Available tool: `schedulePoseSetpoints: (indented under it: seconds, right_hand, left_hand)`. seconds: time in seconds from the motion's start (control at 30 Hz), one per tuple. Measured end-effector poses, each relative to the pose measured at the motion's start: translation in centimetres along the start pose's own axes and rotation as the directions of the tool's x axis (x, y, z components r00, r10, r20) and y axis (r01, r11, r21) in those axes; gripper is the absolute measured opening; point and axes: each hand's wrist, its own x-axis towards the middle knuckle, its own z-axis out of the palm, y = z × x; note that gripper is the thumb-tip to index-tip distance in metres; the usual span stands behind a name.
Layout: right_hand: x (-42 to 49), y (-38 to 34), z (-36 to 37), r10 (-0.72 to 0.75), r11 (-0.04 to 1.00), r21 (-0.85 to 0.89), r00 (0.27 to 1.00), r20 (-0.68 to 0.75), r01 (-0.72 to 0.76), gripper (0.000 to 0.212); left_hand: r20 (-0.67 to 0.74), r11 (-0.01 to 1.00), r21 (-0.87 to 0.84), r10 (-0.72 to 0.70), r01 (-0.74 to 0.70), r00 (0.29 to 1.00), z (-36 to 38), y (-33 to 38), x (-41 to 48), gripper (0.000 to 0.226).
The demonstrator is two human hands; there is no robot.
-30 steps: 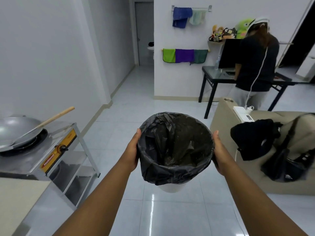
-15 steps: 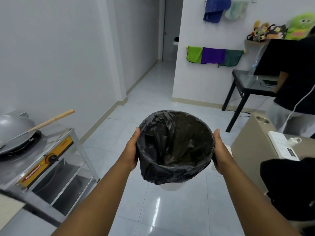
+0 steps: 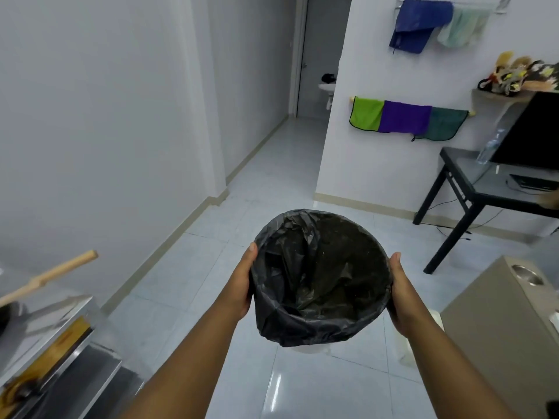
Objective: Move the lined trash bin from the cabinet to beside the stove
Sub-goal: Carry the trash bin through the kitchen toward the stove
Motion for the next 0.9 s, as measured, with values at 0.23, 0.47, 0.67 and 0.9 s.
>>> schedulePoseSetpoints:
  seconds: [0.23,0.47,0.67,0.9]
  right_hand:
    - [8.7,-2.8,2.3,-0.014,0.999,0.032,0.999,0.044,0.013,0.079]
    - [22.8,-6.6,5.0,-0.03,0.999,0.023,0.981,0.19,0.026,0.079]
    - [33.8,-11.3,9.1,-0.013,0.998,-0.055,0.94,0.342,0.033,0.072]
    - [42.8,-14.3,18.5,0.037,0.985,-0.163,0.848,0.529,0.059,0.071]
  left_hand:
    - [-0.019,0.999,-0.034,-0.004,0.003,1.0,-1.9,2.0,8.7,0.086]
    - [-0.135,0.998,-0.027,0.046,-0.05,0.99,-3.8,3.9,19.2,0.088]
    - [-0.321,0.994,-0.003,0.105,-0.112,0.941,-5.6,6.9,24.9,0.064]
    - [-0.548,0.982,-0.035,0.137,-0.186,0.825,-10.5,8.2,27.3,0.064]
